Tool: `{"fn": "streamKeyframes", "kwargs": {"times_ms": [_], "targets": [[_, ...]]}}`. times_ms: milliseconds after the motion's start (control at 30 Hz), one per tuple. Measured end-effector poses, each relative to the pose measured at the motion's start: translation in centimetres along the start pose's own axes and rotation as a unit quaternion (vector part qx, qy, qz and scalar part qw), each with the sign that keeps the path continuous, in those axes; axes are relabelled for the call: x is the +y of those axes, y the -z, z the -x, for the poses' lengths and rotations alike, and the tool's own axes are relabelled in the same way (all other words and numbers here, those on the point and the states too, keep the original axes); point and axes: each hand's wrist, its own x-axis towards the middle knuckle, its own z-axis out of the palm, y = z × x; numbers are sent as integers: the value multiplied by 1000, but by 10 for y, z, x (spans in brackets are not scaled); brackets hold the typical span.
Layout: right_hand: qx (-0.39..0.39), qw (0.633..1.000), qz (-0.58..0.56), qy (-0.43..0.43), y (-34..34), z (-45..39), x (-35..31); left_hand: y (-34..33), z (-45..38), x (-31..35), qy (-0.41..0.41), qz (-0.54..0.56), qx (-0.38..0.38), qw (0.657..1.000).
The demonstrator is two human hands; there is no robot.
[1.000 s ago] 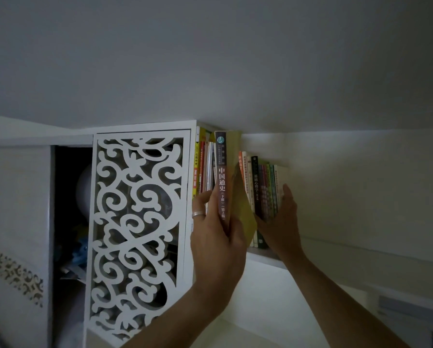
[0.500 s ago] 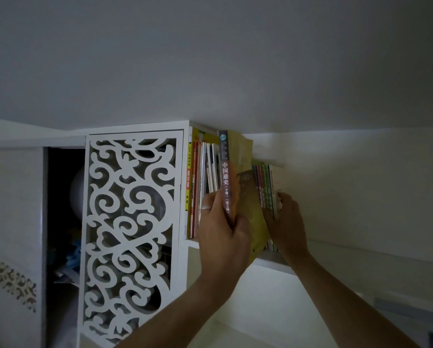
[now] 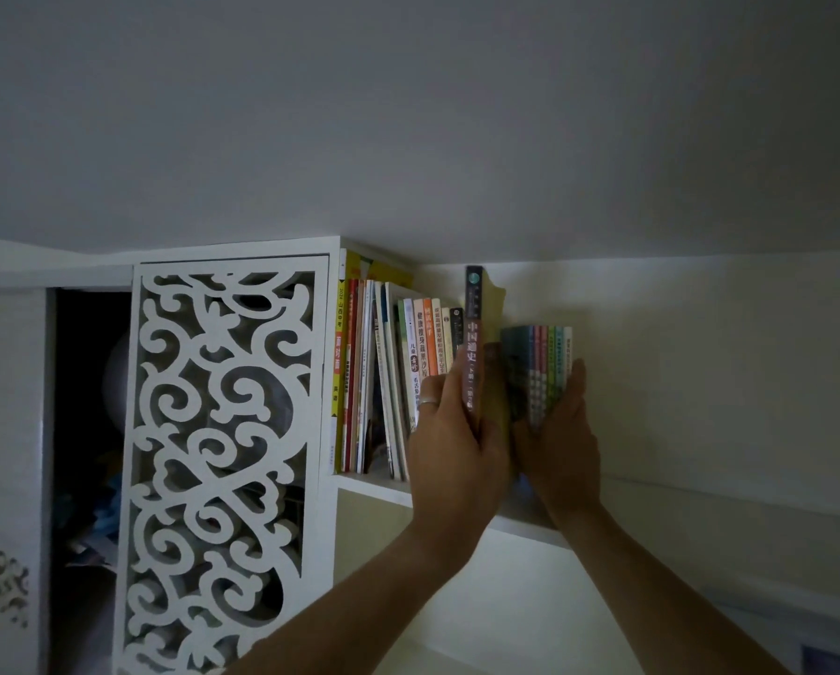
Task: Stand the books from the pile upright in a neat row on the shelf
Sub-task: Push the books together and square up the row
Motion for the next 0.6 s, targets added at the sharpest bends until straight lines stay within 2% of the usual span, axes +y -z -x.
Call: {"fn": "streamKeyframes", "kwargs": {"times_ms": [167, 300, 433, 600], "targets": [[21, 1000, 21, 8, -5, -2, 6, -35, 1, -42, -11, -75, -29, 997], [24, 998, 46, 29, -9, -4, 13, -54, -6, -65, 3, -96, 13, 995], [13, 998, 55, 37, -10, -4, 12, -65, -13, -79, -60, -180, 68, 979], [0, 997, 59, 53, -8, -3, 7, -59, -26, -102, -134, -277, 16, 951]]}}
